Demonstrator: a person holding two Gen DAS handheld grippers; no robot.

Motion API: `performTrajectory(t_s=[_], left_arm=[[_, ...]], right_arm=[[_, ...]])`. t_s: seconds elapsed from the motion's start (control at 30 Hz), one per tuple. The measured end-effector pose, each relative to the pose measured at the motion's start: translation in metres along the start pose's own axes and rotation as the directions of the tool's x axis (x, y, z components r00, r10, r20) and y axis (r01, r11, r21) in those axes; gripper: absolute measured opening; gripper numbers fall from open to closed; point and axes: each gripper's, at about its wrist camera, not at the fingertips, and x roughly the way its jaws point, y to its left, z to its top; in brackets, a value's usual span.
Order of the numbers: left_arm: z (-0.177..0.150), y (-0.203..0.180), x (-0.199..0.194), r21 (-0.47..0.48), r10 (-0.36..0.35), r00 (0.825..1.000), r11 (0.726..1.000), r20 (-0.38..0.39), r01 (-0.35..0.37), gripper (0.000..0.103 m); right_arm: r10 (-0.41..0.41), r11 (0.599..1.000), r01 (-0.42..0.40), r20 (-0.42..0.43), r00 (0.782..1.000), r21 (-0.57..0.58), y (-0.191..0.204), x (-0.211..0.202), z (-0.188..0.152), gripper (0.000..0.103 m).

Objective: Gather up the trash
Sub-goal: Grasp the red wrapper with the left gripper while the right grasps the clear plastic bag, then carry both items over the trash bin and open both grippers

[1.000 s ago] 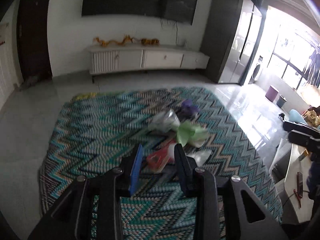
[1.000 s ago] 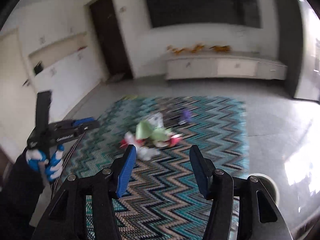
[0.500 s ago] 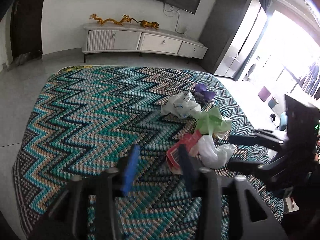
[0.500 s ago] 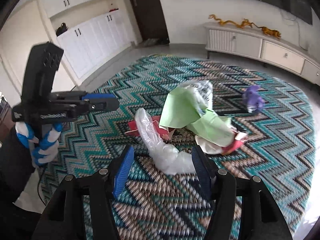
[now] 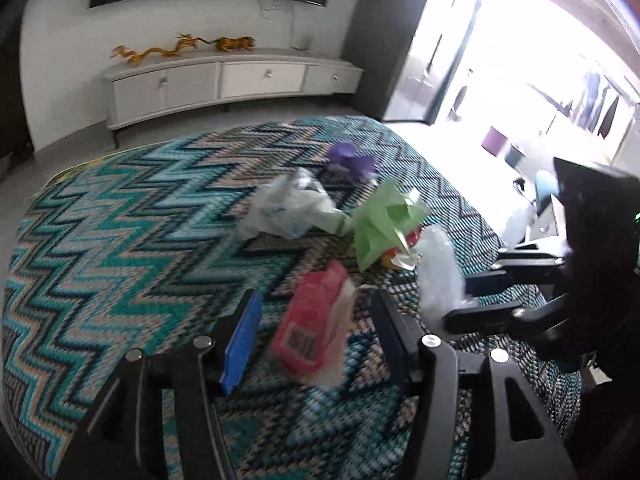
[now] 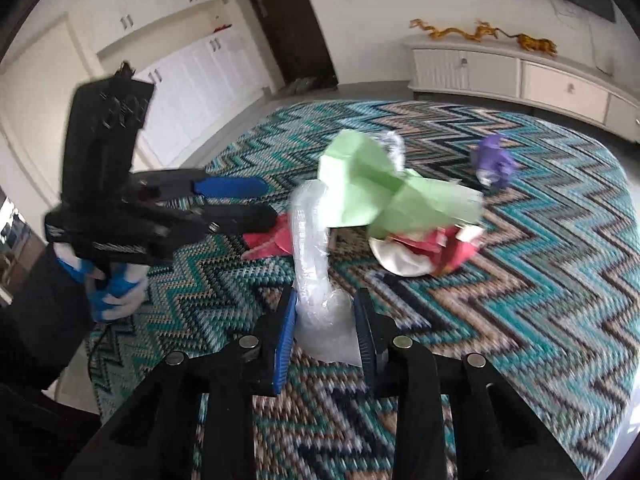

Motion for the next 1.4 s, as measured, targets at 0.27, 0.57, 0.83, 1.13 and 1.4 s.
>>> performTrajectory(t_s=[0.27,0.57,0.83,1.13,1.4], left_arm=[[-0.001,-0.021,0.032,0.034,0.055,0.996,0.998,-0.064,-0.053,0.054],[-0.021,-0.036,0.015,-0.016,0.071,0.996,0.997,-0.061,-0.072,0.013],[-0.044,-0.072,-0.027,-0.022,0.066,0.998,0.998,-0.001,-0.066,0.009],[-0.039,-0.121,-0.069,0.028,0.057,0.994,0.998,0.094,-0.06,0.008],[-0.019,-0.19,-0.07,0.109,-0.033,0.993,0.994,0.116,0.02,0.008]], right_arm=[[-0.035,0.998,0.034,0.013,0.999,0.058,-0.011,-0.027,-0.024,0.028],[-0.053,0.996,0.048,0.069,0.996,0.079,-0.002,-0.071,-0.045,0.028],[-0.105,0.99,0.093,0.125,0.987,0.102,0.008,-0.121,-0.07,0.028],[-0.182,0.974,0.15,0.189,0.965,0.171,0.007,-0.172,-0.106,0.028],[-0.295,0.934,0.223,0.252,0.922,0.277,-0.022,-0.227,-0.142,0.028]])
